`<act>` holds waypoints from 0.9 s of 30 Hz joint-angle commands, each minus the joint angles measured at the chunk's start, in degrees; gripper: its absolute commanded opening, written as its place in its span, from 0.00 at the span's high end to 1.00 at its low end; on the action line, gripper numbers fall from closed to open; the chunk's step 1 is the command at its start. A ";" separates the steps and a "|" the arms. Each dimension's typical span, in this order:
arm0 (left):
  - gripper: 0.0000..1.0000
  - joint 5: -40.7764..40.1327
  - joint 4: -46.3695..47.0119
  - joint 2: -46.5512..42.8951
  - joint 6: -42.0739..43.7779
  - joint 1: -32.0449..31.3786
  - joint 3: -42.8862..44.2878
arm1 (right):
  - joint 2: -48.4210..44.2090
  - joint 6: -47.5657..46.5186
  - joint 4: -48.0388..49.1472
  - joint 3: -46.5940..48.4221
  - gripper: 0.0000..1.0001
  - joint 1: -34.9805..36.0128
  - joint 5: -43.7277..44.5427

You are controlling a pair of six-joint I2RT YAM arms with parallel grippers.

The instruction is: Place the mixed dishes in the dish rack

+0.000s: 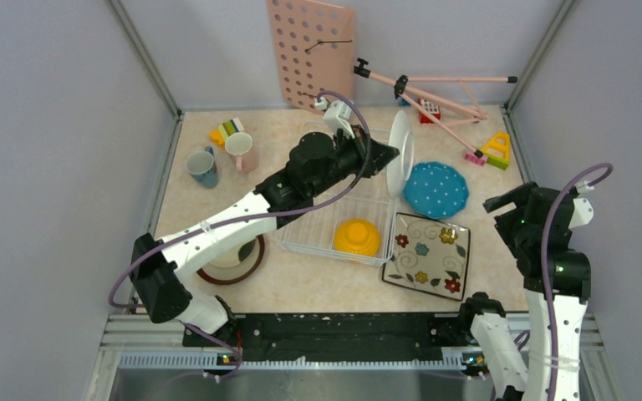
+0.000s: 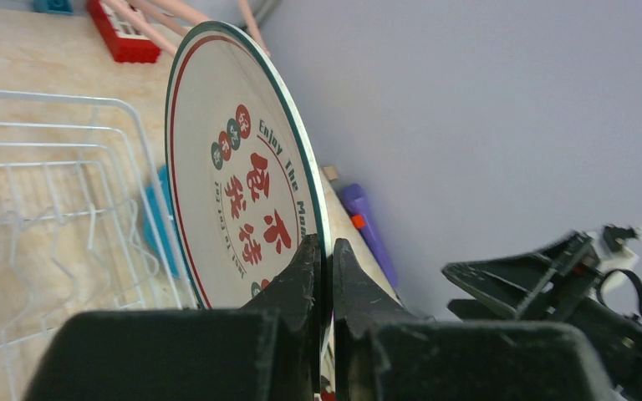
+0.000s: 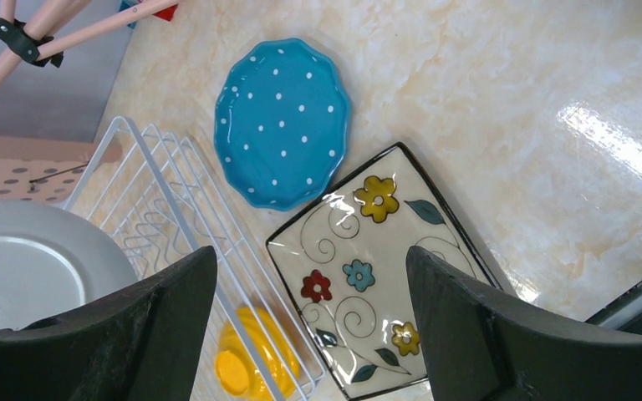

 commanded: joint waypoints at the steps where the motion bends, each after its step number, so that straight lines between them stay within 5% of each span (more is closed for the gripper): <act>1: 1.00 -3.30 5.00 1.58 2.87 1.02 1.20 | -0.71 -0.27 3.45 -1.17 0.18 0.40 -0.36; 27: 0.99 -2.27 8.65 22.22 7.90 3.39 7.55 | -1.08 -2.35 5.94 -5.62 0.18 0.41 -0.69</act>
